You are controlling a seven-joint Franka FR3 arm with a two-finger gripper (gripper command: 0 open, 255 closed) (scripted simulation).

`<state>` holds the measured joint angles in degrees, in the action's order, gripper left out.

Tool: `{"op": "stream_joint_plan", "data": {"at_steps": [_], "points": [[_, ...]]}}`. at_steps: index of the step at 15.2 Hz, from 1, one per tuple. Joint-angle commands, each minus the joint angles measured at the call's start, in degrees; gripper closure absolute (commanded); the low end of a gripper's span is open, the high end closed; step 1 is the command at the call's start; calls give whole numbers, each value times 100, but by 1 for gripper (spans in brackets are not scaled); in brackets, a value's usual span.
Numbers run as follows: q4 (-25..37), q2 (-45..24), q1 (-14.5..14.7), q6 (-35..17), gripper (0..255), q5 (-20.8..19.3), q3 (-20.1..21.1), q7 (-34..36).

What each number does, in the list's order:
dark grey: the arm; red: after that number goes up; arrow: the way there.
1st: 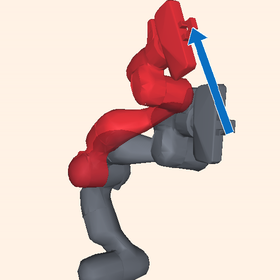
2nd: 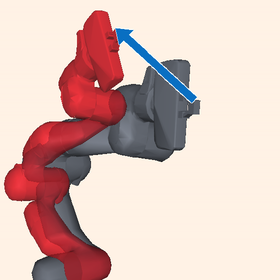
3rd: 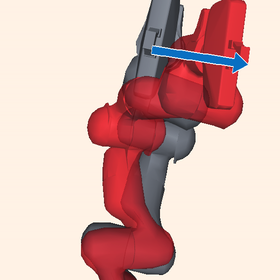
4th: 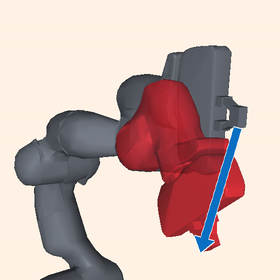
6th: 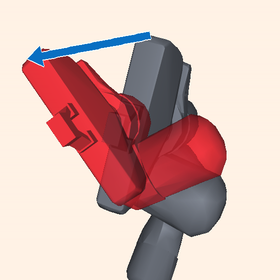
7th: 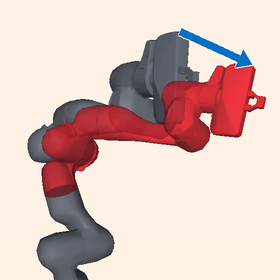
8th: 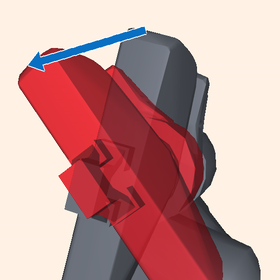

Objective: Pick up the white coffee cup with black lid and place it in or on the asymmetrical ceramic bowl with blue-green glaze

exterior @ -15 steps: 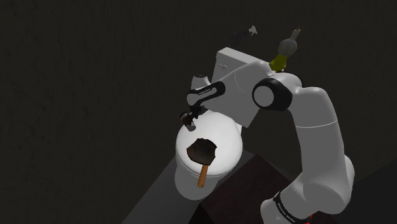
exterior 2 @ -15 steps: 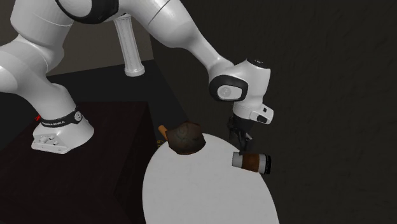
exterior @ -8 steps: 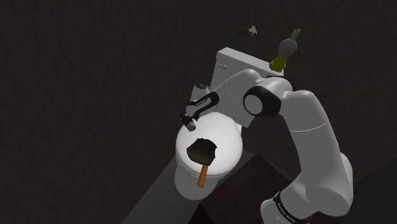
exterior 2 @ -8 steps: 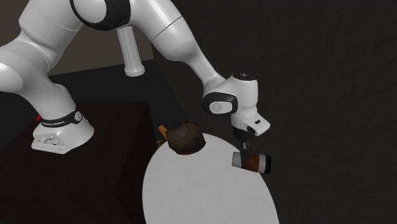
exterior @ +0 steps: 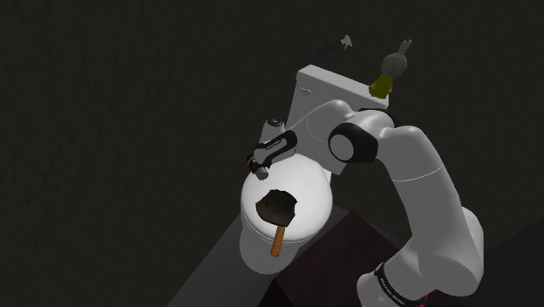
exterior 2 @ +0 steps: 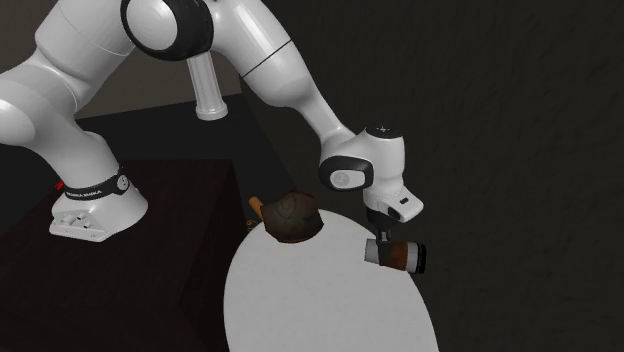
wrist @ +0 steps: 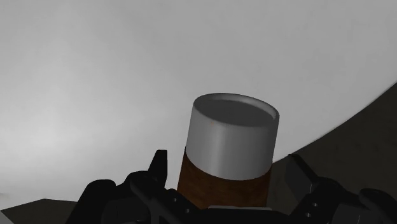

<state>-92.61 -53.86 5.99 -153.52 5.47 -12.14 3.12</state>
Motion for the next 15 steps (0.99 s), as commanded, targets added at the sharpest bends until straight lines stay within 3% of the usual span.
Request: {"op": "stream_joint_plan", "data": {"at_steps": [1,3,4,15], "points": [[3,-4,0,-1,0,0,0,1],[3,-3,0,-1,0,0,0,0],[3,-3,0,-1,255,0,0,0],[-71,134,18,63,255,-11,-19,-4]]}}
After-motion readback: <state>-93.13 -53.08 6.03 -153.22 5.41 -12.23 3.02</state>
